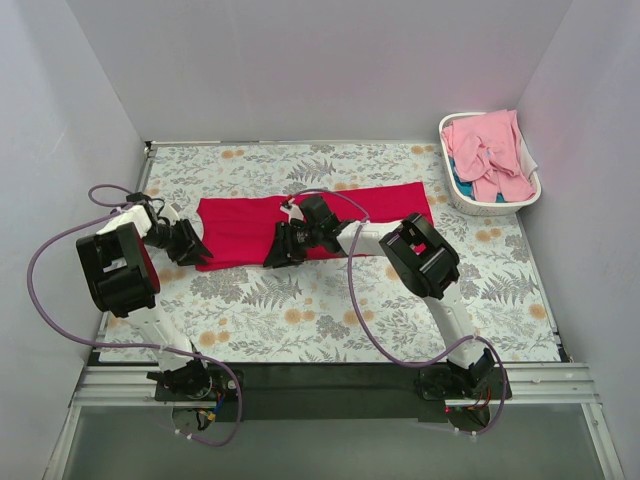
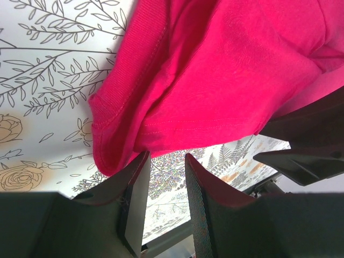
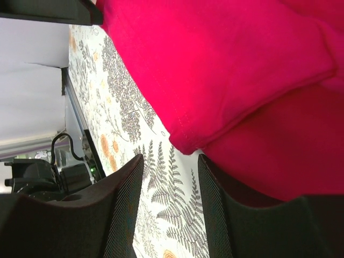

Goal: Fold and stack the t-shirts
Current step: Fold the tshirt

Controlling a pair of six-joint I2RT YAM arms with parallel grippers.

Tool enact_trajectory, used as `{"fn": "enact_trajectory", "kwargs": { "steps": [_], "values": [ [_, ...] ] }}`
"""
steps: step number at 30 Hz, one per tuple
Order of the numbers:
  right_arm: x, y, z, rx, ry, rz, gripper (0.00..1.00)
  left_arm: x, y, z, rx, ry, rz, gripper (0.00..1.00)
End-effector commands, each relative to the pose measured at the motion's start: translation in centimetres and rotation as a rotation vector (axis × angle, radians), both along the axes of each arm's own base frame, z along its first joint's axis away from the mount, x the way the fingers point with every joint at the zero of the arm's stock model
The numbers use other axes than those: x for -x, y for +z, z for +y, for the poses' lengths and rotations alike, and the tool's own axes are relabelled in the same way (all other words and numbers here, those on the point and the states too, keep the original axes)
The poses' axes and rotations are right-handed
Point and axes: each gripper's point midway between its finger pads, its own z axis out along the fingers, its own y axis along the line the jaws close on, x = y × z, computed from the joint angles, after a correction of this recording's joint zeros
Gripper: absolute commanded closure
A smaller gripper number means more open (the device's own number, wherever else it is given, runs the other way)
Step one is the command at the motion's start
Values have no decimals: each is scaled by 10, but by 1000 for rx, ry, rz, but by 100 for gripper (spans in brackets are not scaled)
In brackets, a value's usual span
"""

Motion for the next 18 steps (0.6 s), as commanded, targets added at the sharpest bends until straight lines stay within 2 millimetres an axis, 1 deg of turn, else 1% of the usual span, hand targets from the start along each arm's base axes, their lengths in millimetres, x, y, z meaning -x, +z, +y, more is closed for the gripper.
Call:
{"fn": "enact_trajectory", "kwargs": {
  "steps": [1, 6, 11, 14, 17, 18],
  "values": [
    [-14, 16, 12, -40, -25, -40, 48, -4, 15, 4, -25, 4, -54, 69],
    [-18, 13, 16, -46, -27, -28, 51, -4, 17, 4, -25, 4, -59, 69],
    [-18, 23, 20, -67, -17, -34, 53, -4, 16, 3, -22, 3, -60, 69],
    [-18, 25, 21, -71, -18, -32, 57, -5, 15, 3, -20, 7, -58, 69],
    [-17, 21, 19, -63, -26, -14, 58, -5, 15, 3, -22, 9, -56, 69],
    [-16, 17, 17, -55, -29, -8, 56, -5, 16, 4, -24, 9, -57, 69]
  ]
}}
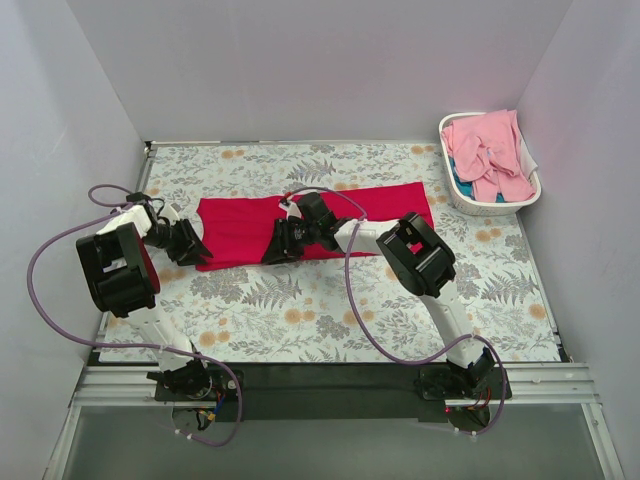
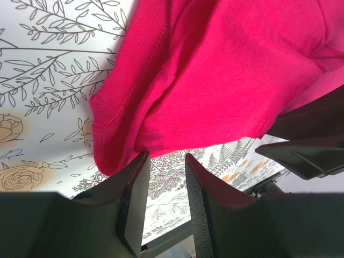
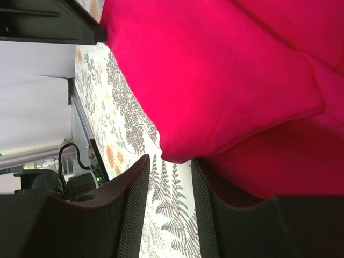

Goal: Fold and stack the t-shirts
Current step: Fold the tshirt

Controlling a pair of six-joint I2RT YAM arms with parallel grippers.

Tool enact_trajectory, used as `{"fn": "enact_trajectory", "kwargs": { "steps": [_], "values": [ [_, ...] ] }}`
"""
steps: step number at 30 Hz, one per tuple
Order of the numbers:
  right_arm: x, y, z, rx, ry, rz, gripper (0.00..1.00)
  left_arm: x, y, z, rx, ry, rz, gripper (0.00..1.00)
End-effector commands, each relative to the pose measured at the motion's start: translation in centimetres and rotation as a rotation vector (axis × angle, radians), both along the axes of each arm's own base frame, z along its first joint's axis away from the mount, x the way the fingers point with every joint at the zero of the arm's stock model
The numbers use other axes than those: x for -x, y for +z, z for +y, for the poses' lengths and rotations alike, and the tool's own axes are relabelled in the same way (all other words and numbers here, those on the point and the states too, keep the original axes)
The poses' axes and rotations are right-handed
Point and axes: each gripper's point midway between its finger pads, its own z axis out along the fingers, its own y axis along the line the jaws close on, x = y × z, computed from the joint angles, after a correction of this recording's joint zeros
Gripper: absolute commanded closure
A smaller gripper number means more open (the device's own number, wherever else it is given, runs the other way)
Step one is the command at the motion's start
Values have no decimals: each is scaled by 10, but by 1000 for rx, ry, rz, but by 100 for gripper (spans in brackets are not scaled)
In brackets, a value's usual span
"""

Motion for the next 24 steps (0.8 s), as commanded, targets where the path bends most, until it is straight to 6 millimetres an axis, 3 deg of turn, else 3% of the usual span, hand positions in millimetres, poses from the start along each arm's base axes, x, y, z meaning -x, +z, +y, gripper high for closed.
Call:
{"fn": "enact_trajectory", "kwargs": {
  "steps": [1, 5, 10, 13, 17, 18, 24],
  "values": [
    [-6, 12, 6, -35, -8, -19, 54, -5, 16, 3, -21, 8, -57, 69],
    [-5, 6, 6, -25, -12, -7, 53, -4, 15, 3, -22, 8, -53, 68],
    [-7, 10, 8, -39, -5, -14, 70, -2, 14, 3, -23, 10, -44, 68],
    [-8, 16, 11, -54, 7, -23, 86, -2, 13, 4, -27, 12, -38, 68],
    [-10, 24, 13, -69, 14, -44, 93, -2, 14, 4, -30, 11, -36, 64],
    [-10, 25, 13, -73, 15, -51, 98, -1, 15, 4, -30, 11, -36, 64],
    [-9, 39, 15, -99, 29, -71, 99, 1, 16, 6, -45, 15, -33, 61]
  ]
}}
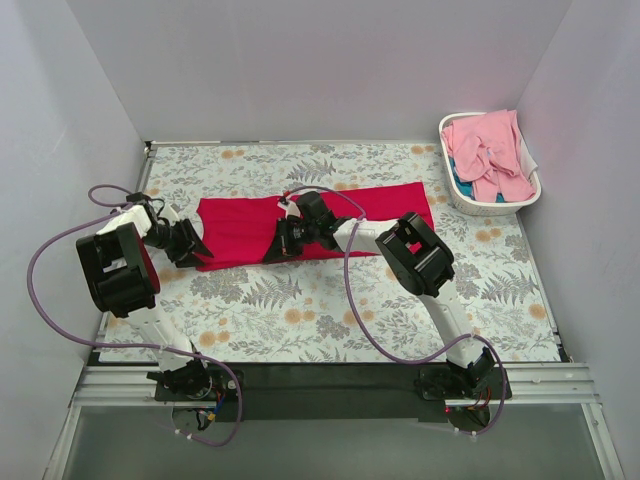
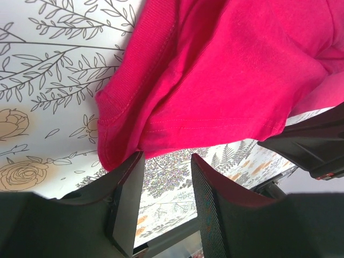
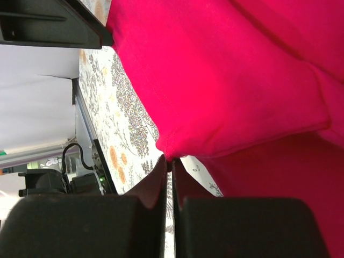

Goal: Fold and stack the t-shirts
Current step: Fold the tshirt

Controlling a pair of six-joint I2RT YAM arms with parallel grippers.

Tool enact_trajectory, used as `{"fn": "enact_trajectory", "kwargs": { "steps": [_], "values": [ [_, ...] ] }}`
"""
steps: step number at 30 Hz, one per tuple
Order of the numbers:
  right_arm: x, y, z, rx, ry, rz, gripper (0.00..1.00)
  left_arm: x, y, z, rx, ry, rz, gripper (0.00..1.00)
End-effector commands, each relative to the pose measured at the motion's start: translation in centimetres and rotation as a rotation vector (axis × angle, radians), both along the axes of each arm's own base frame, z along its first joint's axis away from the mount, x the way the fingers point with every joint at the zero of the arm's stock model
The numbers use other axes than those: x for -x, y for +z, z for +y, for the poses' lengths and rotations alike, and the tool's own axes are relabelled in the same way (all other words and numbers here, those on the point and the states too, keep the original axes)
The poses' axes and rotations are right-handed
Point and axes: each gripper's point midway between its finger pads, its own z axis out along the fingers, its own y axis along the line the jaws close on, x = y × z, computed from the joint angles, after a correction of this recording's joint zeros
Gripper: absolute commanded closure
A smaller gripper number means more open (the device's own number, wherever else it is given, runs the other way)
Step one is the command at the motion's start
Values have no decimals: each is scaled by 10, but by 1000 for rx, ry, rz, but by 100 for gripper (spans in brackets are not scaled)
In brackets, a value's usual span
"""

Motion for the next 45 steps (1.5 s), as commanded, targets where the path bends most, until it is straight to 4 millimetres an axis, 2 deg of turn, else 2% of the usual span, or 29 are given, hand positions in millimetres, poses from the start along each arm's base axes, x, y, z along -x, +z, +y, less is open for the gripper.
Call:
{"fn": "enact_trajectory", "kwargs": {
  "steps": [1, 16, 21, 23, 29, 33, 35, 41, 45],
  "values": [
    [-10, 40, 11, -94, 20, -84, 99, -2, 16, 6, -38, 10, -49, 61],
    [-12, 44, 11, -109, 17, -85, 99, -6, -1, 14, -67, 39, -5, 62],
    [-11, 43, 11, -110, 18, -82, 99, -10, -5, 13, -51, 45, -3, 67],
    [-12, 42, 11, -110, 18, -81, 99, -13, -3, 11, -32, 44, -11, 71],
    [-10, 41, 11, -111, 24, -80, 99, -20, 9, 12, -34, 36, -50, 78],
    [-11, 44, 11, -117, 24, -80, 99, -21, 17, 10, -25, 37, -70, 94],
    [-13, 48, 12, -123, 22, -85, 99, -24, 22, 9, -23, 35, -85, 99],
    [-25, 63, 10, -153, 19, -116, 99, -40, 42, 9, 7, 30, -137, 100],
    [-39, 71, 6, -167, 4, -140, 99, -65, 63, 13, 18, 21, -204, 100]
  ]
}}
